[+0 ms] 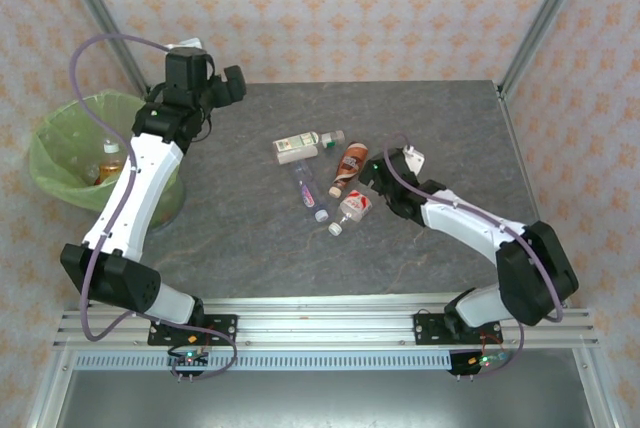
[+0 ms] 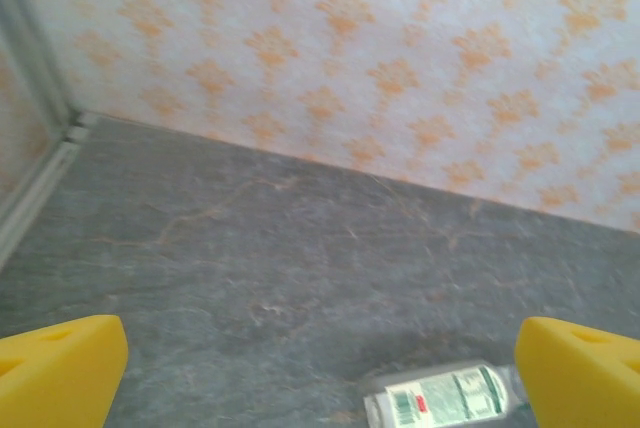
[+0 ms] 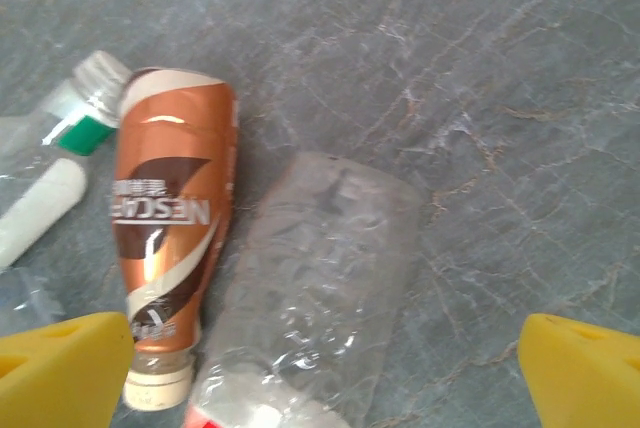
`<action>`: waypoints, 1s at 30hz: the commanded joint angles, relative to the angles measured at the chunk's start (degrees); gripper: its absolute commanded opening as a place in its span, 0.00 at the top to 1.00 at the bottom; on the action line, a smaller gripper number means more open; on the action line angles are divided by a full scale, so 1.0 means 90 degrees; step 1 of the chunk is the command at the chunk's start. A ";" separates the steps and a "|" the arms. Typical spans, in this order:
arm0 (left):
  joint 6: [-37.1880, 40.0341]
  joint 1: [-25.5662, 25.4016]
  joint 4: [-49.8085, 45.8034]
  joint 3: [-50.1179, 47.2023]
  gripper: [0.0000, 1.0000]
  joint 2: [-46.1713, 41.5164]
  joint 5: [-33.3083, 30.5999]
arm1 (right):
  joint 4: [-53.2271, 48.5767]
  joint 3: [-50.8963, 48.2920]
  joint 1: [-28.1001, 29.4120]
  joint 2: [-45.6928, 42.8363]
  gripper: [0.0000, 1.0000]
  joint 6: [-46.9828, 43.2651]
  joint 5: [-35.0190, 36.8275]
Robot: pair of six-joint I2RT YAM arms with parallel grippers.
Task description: Put the plastic bottles in the bin
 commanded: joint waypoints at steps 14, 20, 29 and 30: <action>-0.0479 -0.0219 0.0615 -0.1460 0.00 -0.0671 0.0925 | -0.1014 0.1303 -0.0187 0.1544 0.01 0.0343 -0.0160; -0.0480 -0.0214 0.0519 -0.1702 0.00 -0.0819 0.0830 | -0.0823 0.1386 -0.0183 0.1765 0.01 0.0420 -0.0230; -0.0470 -0.0211 0.0436 -0.1996 0.00 -0.1000 0.0753 | -0.0679 0.1551 -0.0185 0.2139 0.04 0.0606 -0.0243; -0.0455 -0.0217 0.0419 -0.2016 0.00 -0.1015 0.0743 | -0.0666 0.1583 -0.0186 0.2180 0.05 0.0625 -0.0215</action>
